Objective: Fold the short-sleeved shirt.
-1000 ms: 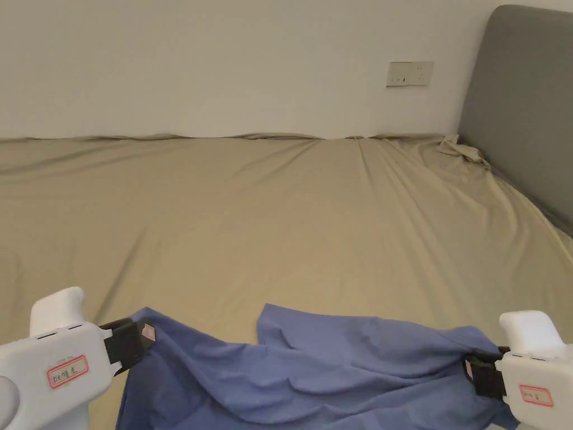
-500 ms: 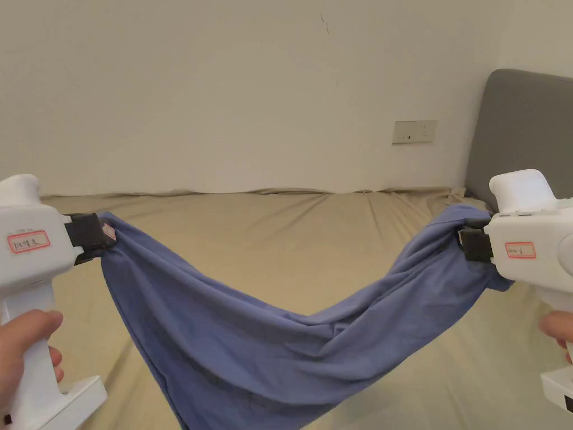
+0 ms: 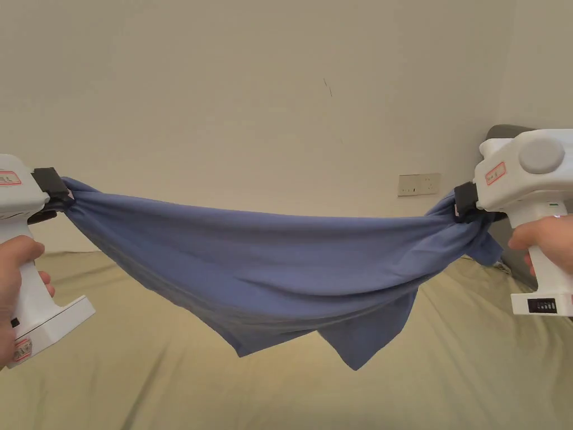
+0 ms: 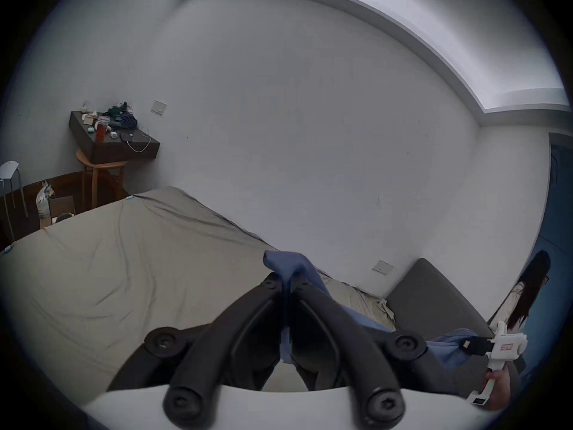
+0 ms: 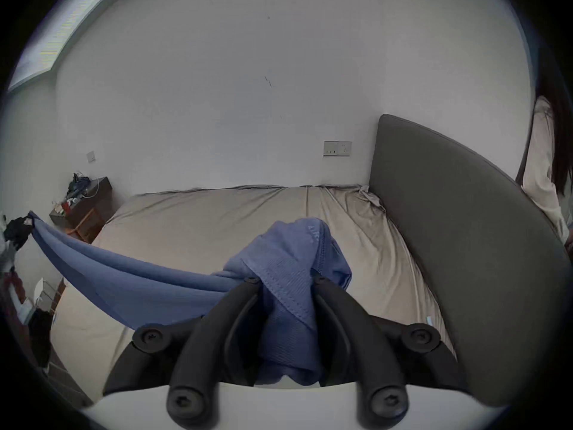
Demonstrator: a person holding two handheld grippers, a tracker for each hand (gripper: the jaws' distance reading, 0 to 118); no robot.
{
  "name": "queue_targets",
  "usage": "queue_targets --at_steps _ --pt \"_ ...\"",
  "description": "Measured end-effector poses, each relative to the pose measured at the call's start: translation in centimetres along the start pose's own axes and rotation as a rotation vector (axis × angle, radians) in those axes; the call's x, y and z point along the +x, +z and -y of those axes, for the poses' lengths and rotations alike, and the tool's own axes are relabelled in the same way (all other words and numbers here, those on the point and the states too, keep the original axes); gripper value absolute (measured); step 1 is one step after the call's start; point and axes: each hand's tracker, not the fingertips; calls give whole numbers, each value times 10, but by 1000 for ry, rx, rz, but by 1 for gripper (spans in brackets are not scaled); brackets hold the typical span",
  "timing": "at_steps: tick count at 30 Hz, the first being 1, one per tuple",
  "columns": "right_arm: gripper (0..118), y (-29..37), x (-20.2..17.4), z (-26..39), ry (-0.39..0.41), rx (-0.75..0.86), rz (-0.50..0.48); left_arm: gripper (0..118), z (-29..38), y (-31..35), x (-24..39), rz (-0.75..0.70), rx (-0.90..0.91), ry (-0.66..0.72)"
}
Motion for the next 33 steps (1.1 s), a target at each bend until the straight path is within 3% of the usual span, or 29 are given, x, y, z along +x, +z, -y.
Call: queue_targets --at_steps 5,10,13,22,28,33 --pt "22 -18 -5 -6 8 -19 -9 3 8 -30 -3 -33 -34 -42" --pt "22 -44 -7 40 37 -61 -6 3 62 -45 -30 -53 -144 -29" --pt "22 -59 -5 97 73 -111 -25 3 110 -42 -53 -69 -232 -27" --pt "22 -48 3 277 58 -216 -96 3 235 27 -115 -71 -408 26" --pt "22 -2 10 360 -31 -279 -130 3 271 79 -147 -80 -485 11" --pt "21 27 14 400 -88 -354 -84 3 291 112 -169 -100 -542 6"
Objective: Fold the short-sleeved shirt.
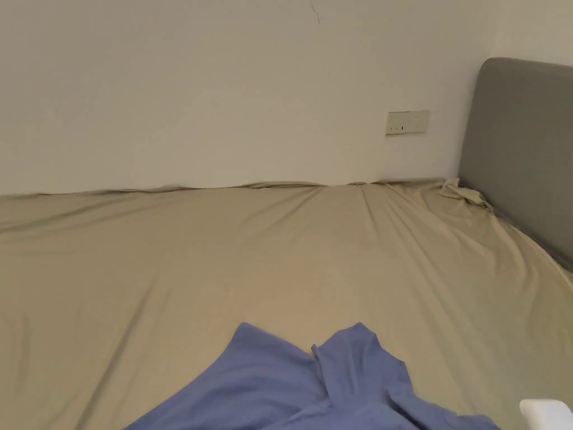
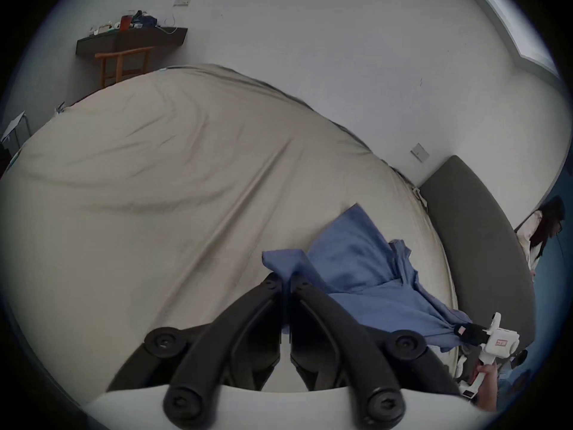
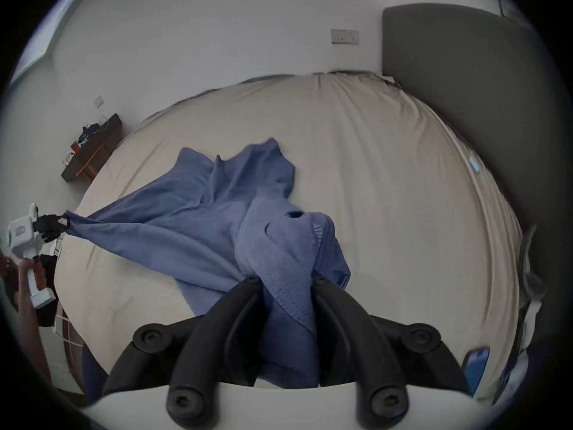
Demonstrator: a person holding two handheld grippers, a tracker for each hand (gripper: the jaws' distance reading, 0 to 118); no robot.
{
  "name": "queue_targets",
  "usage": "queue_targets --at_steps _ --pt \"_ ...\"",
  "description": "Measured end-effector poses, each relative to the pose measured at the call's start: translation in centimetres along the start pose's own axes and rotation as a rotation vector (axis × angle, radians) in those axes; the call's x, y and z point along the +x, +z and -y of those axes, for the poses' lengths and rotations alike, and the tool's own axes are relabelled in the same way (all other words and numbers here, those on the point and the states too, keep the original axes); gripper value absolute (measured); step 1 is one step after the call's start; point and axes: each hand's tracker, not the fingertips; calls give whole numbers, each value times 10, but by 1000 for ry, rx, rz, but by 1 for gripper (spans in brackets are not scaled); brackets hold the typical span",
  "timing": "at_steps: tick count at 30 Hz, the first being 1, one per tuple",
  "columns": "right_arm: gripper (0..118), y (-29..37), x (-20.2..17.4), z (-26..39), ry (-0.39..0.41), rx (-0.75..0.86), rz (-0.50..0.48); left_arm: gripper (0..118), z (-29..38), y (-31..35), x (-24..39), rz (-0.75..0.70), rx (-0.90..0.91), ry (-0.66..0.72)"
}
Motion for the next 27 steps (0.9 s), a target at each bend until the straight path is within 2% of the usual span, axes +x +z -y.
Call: queue_targets --at_steps 3,5,7,10,13,14,16,17,18,19,20,21,22,24,27 --pt "21 -3 10 18 -90 -45 -14 3 14 -4 -17 -22 -33 29" --pt "21 -12 12 29 -106 -101 -7 3 24 -14 -25 -51 -73 46" --pt "21 -26 18 36 -143 -124 -2 3 34 -29 -28 -108 -119 4" --pt "22 -46 22 43 -129 -158 24 3 51 -56 -41 -160 -185 -22" --pt "35 -57 26 49 -115 -150 62 3 66 -70 -51 -209 -224 -21" --pt "35 -63 25 51 -96 -167 98 3 72 -73 -56 -213 -235 -11" --pt "81 -71 23 53 -27 -205 196 3 76 -73 -56 -213 -199 -29" --pt "100 -67 24 53 -25 -191 202 3 72 -71 -49 -231 -189 -45" --pt "102 -59 28 48 -44 -189 164 9 70 -64 -41 -258 -188 -49" --pt "102 -50 30 42 -74 -199 103 45 64 -56 -34 -277 -175 -47" --pt "102 -37 32 34 -102 -192 67 104 56 -44 -29 -266 -139 -32" --pt "102 -15 32 23 -107 -128 63 112 50 -25 -21 -162 -68 -12" --pt "102 3 28 16 -80 -56 70 112 44 -8 -12 -112 -9 3" --pt "102 47 11 2 -6 89 104 112 35 26 7 -141 109 -31" --pt "102 94 -17 -2 15 245 51 112 44 58 31 -224 195 -102"
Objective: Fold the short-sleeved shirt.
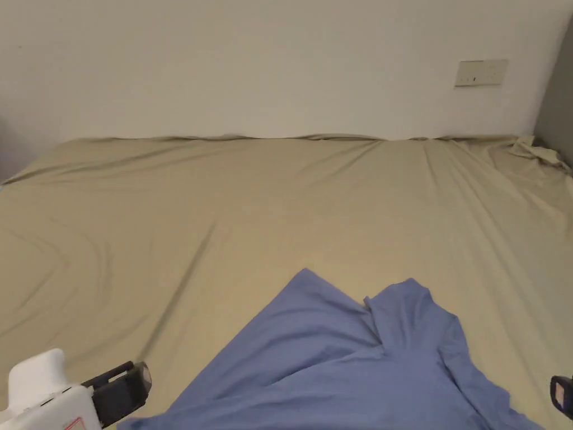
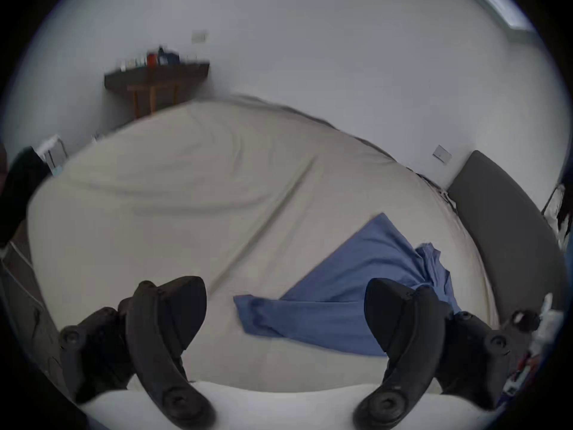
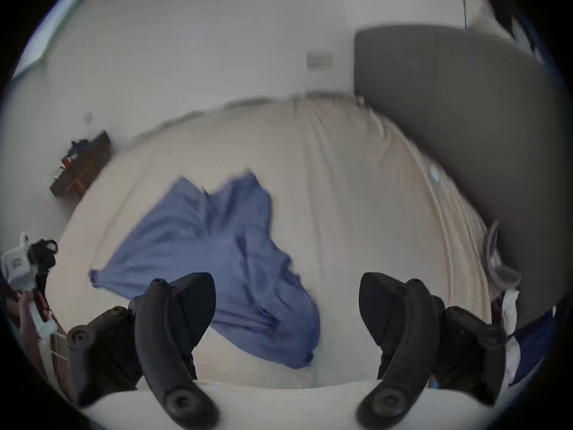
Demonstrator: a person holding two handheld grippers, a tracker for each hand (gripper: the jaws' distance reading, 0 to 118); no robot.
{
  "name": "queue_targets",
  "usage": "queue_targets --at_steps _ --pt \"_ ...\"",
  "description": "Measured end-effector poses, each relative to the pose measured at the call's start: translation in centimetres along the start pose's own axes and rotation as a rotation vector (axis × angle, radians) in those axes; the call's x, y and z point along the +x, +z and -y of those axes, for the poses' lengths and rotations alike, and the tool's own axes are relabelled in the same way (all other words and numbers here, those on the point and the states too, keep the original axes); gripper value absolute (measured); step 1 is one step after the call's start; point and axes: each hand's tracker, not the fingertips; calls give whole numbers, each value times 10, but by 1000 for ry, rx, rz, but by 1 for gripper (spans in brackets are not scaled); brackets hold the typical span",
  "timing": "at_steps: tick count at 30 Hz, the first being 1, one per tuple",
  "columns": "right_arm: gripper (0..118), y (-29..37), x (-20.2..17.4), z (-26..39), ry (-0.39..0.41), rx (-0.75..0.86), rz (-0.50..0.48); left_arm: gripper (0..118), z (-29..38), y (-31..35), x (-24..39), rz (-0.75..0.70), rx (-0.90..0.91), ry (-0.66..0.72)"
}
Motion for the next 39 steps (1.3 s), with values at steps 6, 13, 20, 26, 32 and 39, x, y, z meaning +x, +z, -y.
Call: queue_targets --at_steps 6,13,20,26,32,39 --pt "4 23 -60 24 24 75 -73 1 50 -6 9 -3 -200 -92" --pt "4 21 -97 26 198 48 -180 29 76 -51 1 -59 -287 -111" --pt "4 2 -93 17 126 7 -227 117 61 -118 4 -129 -264 -148" --pt "4 -21 -88 19 148 -55 -172 99 71 -155 28 -123 -419 -223" --pt "4 -64 -58 12 148 -94 -109 16 72 -139 47 -28 -345 -249" --pt "118 -170 -20 -40 148 -280 -120 16 56 -115 43 65 -339 -102"
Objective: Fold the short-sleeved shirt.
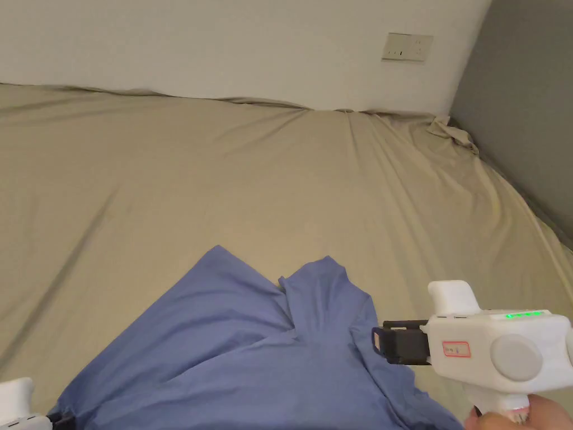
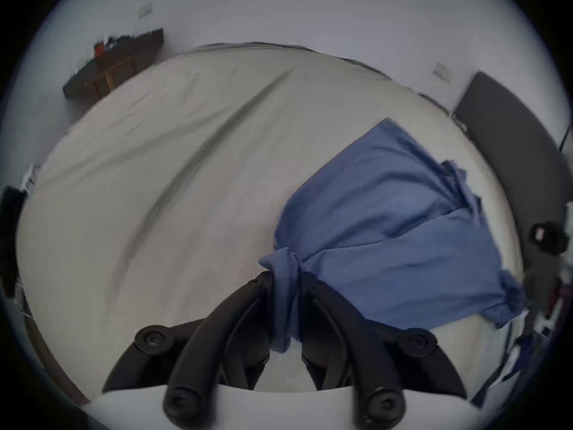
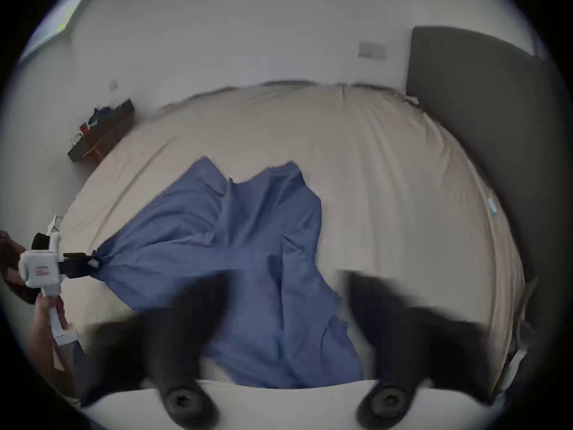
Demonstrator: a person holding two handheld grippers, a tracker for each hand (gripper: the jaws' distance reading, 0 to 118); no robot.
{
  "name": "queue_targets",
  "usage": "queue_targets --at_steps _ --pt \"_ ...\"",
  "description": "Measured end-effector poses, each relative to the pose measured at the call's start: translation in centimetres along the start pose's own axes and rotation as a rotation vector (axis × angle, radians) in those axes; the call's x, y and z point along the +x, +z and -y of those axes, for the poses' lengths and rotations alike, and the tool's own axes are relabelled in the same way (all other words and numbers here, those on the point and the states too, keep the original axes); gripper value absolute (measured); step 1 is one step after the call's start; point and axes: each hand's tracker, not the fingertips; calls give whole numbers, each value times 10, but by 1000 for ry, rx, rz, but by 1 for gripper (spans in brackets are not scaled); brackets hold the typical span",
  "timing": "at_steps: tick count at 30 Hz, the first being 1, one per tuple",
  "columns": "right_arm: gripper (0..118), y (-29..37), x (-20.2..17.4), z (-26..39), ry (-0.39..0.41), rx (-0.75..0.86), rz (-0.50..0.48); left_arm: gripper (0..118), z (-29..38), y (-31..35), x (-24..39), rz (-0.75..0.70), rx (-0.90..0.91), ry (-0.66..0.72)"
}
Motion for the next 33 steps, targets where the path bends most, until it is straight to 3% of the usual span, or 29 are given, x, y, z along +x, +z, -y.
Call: queue_targets --at_steps 2,5,8,11,14,15,16,17,18,19,20,21,23,26,31,33 --pt "118 -27 7 -13 16 19 12 16 -3 7 -1 -13 9 -14" --pt "118 -72 11 -25 17 -109 37 16 -8 11 -3 -17 14 -31" --pt "113 -112 10 -33 22 -154 60 16 -9 10 -3 -19 8 -36" --pt "97 -142 5 -31 48 -221 111 16 -7 6 -3 -34 -7 -40" --pt "96 -148 3 -25 57 -234 119 16 -5 3 -2 -37 -20 -36" --pt "87 -141 1 -28 40 -228 119 16 -5 3 -2 -42 -22 -38" --pt "67 -137 2 -30 -7 -222 78 16 -5 3 0 -45 -23 -38" --pt "35 -131 2 -30 -31 -208 58 16 -5 3 -1 -47 -25 -36" --pt "18 -124 0 -29 -10 -186 110 16 -5 3 -1 -45 -26 -32" --pt "13 -118 -1 -28 24 -167 148 16 -4 4 -2 -44 -26 -30" --pt "9 -111 2 -26 34 -157 101 16 -4 4 -3 -42 -25 -26" --pt "9 -103 5 -25 6 -150 21 16 -4 5 -4 -38 -26 -21" --pt "9 -73 3 -22 -31 -64 28 16 -4 11 -4 -22 -14 5" --pt "8 -20 -3 -21 46 52 34 16 -6 24 0 -1 -5 29" --pt "7 94 -14 -27 82 331 -21 16 -28 57 12 130 73 103" --pt "7 136 -15 -38 117 430 45 16 -52 75 16 208 139 154"
